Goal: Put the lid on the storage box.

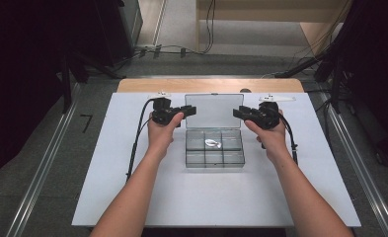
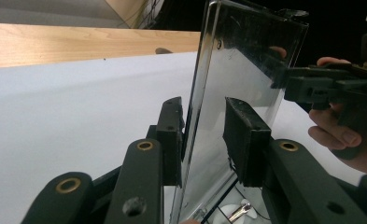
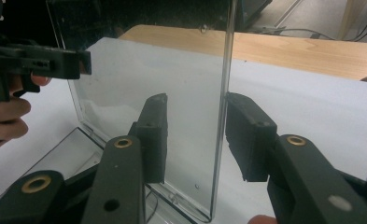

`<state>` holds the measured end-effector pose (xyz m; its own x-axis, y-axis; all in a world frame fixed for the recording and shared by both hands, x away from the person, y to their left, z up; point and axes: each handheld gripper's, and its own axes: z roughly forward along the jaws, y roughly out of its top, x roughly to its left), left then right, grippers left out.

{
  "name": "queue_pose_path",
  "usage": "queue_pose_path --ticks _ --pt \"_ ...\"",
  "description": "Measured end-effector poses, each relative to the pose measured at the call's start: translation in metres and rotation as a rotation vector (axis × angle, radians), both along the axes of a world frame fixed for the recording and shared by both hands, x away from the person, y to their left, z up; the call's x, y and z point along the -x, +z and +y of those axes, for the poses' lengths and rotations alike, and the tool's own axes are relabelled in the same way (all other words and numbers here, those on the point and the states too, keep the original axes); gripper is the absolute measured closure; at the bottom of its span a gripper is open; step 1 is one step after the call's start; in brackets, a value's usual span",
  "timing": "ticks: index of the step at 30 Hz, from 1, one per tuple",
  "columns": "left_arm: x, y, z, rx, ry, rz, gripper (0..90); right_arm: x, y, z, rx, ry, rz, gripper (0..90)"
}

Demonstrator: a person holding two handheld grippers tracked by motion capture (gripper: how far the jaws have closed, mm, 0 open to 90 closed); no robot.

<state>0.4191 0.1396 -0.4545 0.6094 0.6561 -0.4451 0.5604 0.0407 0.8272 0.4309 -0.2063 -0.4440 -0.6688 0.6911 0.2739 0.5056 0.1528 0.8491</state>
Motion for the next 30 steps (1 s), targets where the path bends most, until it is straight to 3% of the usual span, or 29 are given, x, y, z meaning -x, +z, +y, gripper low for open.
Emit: queue_pose_path --ticks 9,15,20,25,30 --pt "0.005 0.0 0.002 -0.001 -0.016 -0.02 65.6 0.003 0.001 0.001 -0.013 0.009 -0.007 66.4" --pt "0.009 -0.002 0.005 -0.016 -0.019 -0.019 56.2 0.009 0.003 -0.001 0.006 0.027 -0.036 66.8" --pt "0.017 -0.004 0.008 -0.016 -0.021 -0.025 55.6 0.014 0.002 -0.001 0.007 0.026 -0.055 66.6" --pt "0.027 -0.007 0.015 -0.045 -0.006 -0.052 61.7 0.019 0.0 -0.002 -0.008 0.016 -0.067 66.3" --pt "0.034 -0.017 0.022 -0.064 -0.011 -0.044 69.3 0.023 0.0 -0.002 -0.007 0.018 -0.079 65.9"
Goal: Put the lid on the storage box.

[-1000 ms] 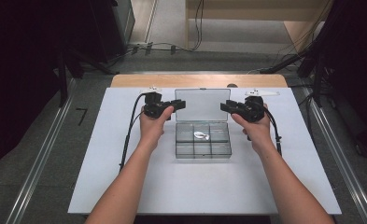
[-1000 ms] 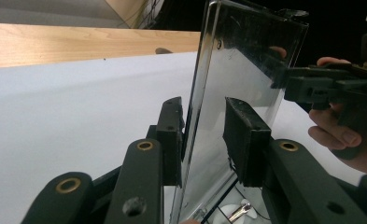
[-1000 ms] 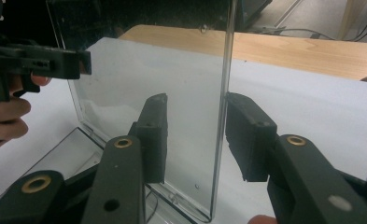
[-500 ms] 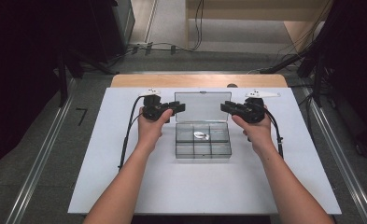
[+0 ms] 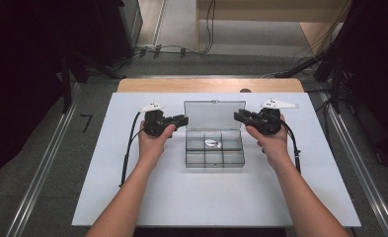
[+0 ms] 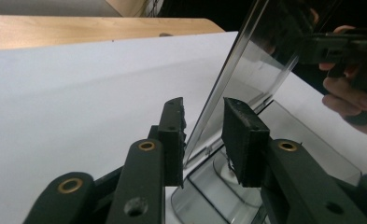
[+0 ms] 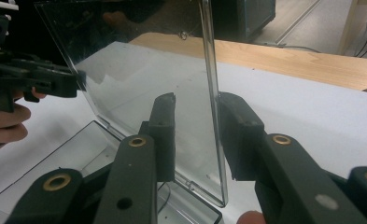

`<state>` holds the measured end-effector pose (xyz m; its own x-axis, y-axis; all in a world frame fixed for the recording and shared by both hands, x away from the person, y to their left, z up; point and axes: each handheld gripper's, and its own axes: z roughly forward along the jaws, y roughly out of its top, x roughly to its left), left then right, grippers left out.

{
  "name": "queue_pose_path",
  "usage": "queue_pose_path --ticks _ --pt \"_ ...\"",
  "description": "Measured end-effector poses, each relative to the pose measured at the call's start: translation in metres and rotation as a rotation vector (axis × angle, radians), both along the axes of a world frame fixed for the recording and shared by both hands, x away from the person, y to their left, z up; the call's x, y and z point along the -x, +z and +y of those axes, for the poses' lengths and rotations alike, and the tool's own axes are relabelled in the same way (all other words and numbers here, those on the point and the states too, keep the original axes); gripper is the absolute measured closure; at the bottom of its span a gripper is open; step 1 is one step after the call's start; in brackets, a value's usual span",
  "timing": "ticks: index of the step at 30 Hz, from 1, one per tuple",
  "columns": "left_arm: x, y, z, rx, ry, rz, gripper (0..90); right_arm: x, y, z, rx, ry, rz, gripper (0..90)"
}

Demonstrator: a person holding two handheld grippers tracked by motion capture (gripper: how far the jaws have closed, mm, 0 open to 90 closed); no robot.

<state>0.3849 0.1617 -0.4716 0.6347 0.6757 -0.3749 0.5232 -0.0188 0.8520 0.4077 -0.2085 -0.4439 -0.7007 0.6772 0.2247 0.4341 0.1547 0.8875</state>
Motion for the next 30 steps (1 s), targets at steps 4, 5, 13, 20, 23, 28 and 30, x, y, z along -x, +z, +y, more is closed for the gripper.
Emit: queue_pose_path --ticks 4,5,13,20,23,28,30 --pt "0.004 -0.005 0.003 0.002 -0.013 0.006 76.2 0.003 0.0 -0.001 0.0 0.003 -0.004 65.8" --pt "0.005 -0.006 0.003 0.002 -0.021 0.009 78.8 0.004 0.0 -0.001 0.001 0.003 -0.005 65.8" --pt "0.009 -0.008 -0.003 -0.003 -0.068 0.005 89.2 0.01 0.0 -0.002 0.009 0.012 -0.019 66.2" --pt "0.008 -0.009 -0.005 0.009 -0.075 0.013 89.4 0.016 -0.001 -0.003 0.008 0.017 -0.03 65.5" --pt "0.008 -0.01 -0.005 0.014 -0.075 0.019 89.4 0.018 -0.002 -0.004 0.006 0.02 -0.034 64.9" --pt "0.008 -0.009 -0.006 0.022 -0.083 0.017 89.4 0.022 -0.003 -0.005 0.009 0.021 -0.032 63.8" --pt "0.009 -0.009 -0.007 0.024 -0.085 0.018 89.4 0.023 -0.003 -0.005 0.009 0.021 -0.032 63.3"
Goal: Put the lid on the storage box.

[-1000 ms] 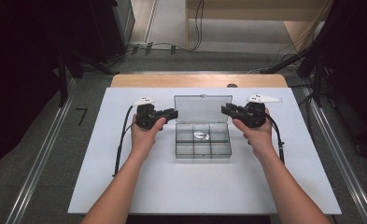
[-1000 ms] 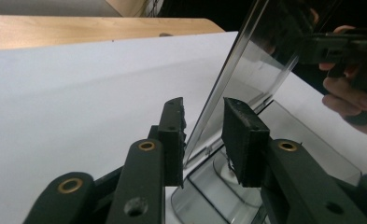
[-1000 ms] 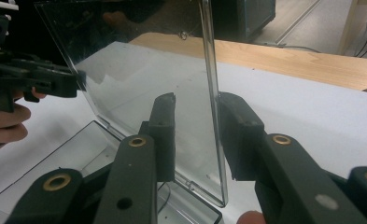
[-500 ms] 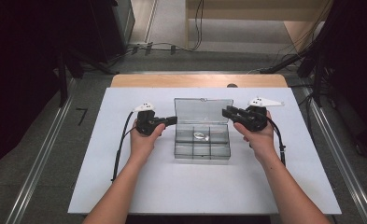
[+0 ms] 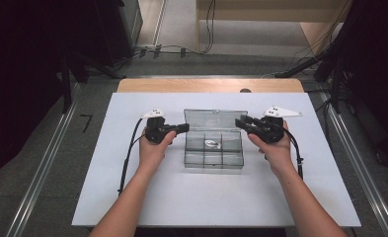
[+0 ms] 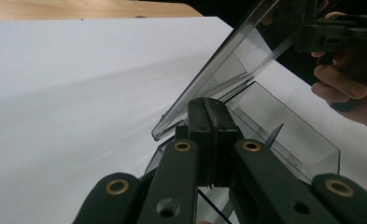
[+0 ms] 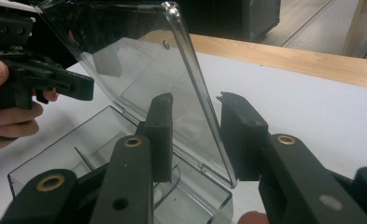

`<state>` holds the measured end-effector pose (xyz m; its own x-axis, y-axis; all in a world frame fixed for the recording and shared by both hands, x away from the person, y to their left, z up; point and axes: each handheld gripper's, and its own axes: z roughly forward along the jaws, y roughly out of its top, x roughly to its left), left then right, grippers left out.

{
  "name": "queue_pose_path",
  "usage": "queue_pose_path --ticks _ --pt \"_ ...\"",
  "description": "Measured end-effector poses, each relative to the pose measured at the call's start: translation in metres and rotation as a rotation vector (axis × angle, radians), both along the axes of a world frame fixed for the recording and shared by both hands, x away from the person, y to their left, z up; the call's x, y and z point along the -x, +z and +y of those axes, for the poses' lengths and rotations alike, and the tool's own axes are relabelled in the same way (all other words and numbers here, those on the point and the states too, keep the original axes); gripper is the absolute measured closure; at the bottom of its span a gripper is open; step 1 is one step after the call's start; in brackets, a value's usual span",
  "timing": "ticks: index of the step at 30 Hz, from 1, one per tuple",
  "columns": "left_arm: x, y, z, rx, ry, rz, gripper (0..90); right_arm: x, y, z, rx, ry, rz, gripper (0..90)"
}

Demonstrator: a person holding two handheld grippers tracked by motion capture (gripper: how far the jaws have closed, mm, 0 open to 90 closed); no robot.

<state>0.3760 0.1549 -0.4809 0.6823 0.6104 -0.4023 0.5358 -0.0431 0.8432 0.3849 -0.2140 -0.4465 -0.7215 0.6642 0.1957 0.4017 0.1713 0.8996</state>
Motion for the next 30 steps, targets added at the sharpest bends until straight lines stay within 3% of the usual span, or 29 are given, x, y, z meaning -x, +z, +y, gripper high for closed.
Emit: queue_pose_path --ticks 8,18,30 --pt "0.001 0.001 0.0 0.01 -0.001 -0.003 89.3 0.005 -0.002 -0.006 0.016 -0.015 0.017 53.8" --pt "0.003 -0.001 0.001 0.02 -0.003 0.0 89.3 0.017 -0.012 -0.017 0.014 -0.02 0.046 55.1" --pt "0.006 -0.001 0.002 0.021 -0.01 -0.004 89.2 0.023 -0.021 -0.011 0.037 -0.007 0.084 78.1"
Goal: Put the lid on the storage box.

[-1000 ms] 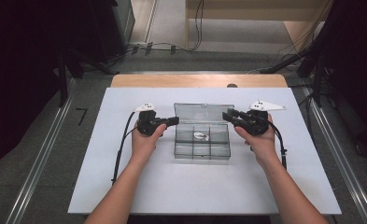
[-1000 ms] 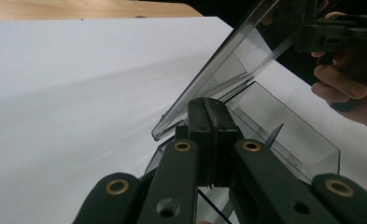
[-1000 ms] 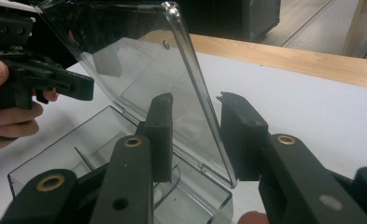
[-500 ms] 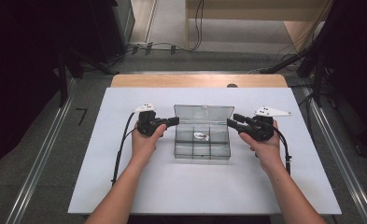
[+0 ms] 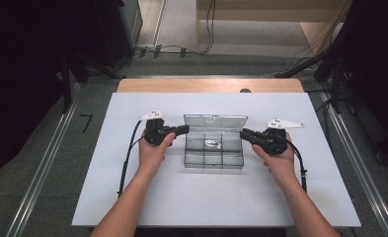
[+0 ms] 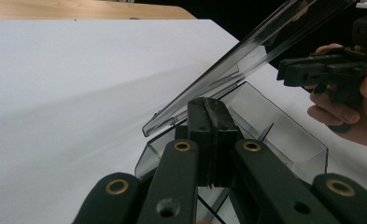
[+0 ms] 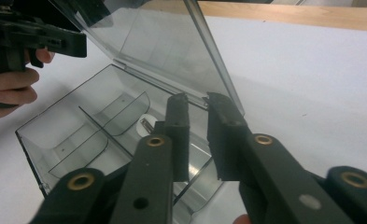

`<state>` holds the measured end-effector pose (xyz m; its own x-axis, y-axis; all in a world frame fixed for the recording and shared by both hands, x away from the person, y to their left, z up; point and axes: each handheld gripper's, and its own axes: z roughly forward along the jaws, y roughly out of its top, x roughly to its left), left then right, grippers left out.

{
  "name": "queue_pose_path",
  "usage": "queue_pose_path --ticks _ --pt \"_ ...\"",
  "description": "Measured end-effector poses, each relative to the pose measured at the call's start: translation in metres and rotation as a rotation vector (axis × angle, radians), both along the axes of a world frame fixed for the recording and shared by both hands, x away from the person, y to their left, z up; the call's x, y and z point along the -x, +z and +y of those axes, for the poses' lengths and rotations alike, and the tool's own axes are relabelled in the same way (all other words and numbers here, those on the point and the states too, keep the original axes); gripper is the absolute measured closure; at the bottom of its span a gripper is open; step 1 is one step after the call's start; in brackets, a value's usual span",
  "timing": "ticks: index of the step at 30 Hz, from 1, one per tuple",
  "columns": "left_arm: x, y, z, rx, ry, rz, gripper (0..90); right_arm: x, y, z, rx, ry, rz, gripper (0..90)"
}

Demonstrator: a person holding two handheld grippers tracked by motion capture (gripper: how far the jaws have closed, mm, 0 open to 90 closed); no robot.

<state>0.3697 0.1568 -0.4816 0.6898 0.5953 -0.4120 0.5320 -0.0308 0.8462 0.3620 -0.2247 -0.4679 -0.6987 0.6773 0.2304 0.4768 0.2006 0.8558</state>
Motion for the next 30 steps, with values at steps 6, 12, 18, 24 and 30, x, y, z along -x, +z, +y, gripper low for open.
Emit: queue_pose_path --ticks 6,12,18,24,30 --pt "0.002 -0.001 0.001 -0.001 -0.005 0.002 89.3 -0.001 -0.002 0.001 -0.013 -0.009 0.019 87.6" --pt "0.003 0.0 0.0 -0.005 -0.012 -0.002 89.3 -0.002 -0.001 -0.001 -0.012 -0.011 0.017 88.1" --pt "0.006 0.001 -0.002 -0.005 -0.025 -0.006 89.3 0.0 -0.001 -0.001 -0.007 -0.009 0.012 88.1" --pt "0.008 0.003 -0.002 0.0 -0.032 -0.014 89.3 0.002 0.0 -0.001 -0.014 -0.009 0.005 88.1" --pt "0.011 0.003 -0.002 0.002 -0.035 -0.02 89.3 0.004 0.0 -0.004 -0.019 -0.011 0.0 88.1"
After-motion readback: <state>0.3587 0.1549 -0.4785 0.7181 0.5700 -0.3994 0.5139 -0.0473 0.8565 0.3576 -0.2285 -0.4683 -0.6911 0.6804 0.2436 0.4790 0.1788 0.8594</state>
